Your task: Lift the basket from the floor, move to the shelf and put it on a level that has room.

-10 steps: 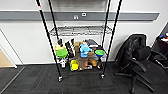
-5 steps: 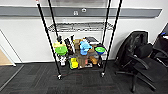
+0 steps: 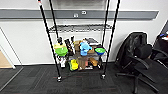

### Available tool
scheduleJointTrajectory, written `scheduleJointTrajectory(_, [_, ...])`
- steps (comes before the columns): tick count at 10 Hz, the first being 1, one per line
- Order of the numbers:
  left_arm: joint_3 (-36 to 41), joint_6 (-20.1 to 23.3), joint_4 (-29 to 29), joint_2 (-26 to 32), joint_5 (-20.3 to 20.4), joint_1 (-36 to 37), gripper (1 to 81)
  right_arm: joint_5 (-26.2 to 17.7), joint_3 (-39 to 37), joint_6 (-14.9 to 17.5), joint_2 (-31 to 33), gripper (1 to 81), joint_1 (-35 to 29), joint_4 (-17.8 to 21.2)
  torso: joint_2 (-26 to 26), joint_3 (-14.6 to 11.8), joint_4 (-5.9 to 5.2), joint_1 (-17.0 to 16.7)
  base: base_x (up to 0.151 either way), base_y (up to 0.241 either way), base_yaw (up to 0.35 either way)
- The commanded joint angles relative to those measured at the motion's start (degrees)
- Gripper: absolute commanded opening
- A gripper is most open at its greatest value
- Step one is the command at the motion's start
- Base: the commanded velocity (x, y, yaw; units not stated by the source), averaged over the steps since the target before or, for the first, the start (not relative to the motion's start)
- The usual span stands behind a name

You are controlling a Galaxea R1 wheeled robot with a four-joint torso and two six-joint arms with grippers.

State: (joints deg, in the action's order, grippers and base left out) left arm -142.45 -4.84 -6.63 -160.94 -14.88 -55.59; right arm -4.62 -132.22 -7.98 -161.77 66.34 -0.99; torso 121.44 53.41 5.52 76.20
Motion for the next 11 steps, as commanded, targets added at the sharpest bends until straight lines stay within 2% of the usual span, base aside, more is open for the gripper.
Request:
scheduleJointTrajectory(1, [0.15, -0.17, 0.22, 0.70, -3.31, 5.97, 81.1, -3.03, -0.22, -0.01, 0.19, 81.1, -5.56, 1.60, 5.69, 3.06, 0.00, 3.67, 0.000, 0.000, 0.000])
scheduleJointTrajectory(2, [0.15, -0.17, 0.22, 0.70, -3.31, 6.06, 81.1, -3.11, -0.22, -0.01, 0.10, 81.1, -5.82, 2.22, 7.50, 5.42, 0.00, 4.76, 0.000, 0.000, 0.000])
scheduleJointTrajectory(4, [0.15, -0.17, 0.22, 0.70, -3.31, 6.58, 81.1, -3.03, -0.22, -0.01, -0.16, 81.1, -6.61, 3.09, 10.36, 7.12, 0.00, 6.55, 0.000, 0.000, 0.000])
scheduleJointTrajectory(5, [0.15, -0.17, 0.22, 0.62, -3.40, 7.11, 81.1, -3.03, -0.22, -0.01, -0.25, 81.1, -7.22, 4.06, 12.14, 3.50, 0.00, 7.65, 0.000, 0.000, 0.000])
scheduleJointTrajectory(6, [0.15, -0.17, 0.13, 0.53, -3.48, 7.46, 81.1, -3.03, -0.13, -0.01, -0.42, 81.1, -7.75, 4.76, 13.97, 5.18, 0.00, 8.83, 0.000, 0.000, 0.000])
scheduleJointTrajectory(7, [0.15, -0.17, -0.13, 0.53, -3.48, 7.82, 81.1, -3.03, -0.22, -0.01, -0.77, 81.1, -8.28, 5.73, 9.38, 5.77, 0.00, 5.90, 0.000, 0.000, 0.000])
scheduleJointTrajectory(11, [0.06, -0.26, -0.14, 0.62, -2.17, 9.04, 81.1, -2.85, -1.53, -0.01, -3.23, 81.1, -10.74, 8.02, 11.34, 6.38, 0.00, 7.08, 0.000, 0.000, 0.000])
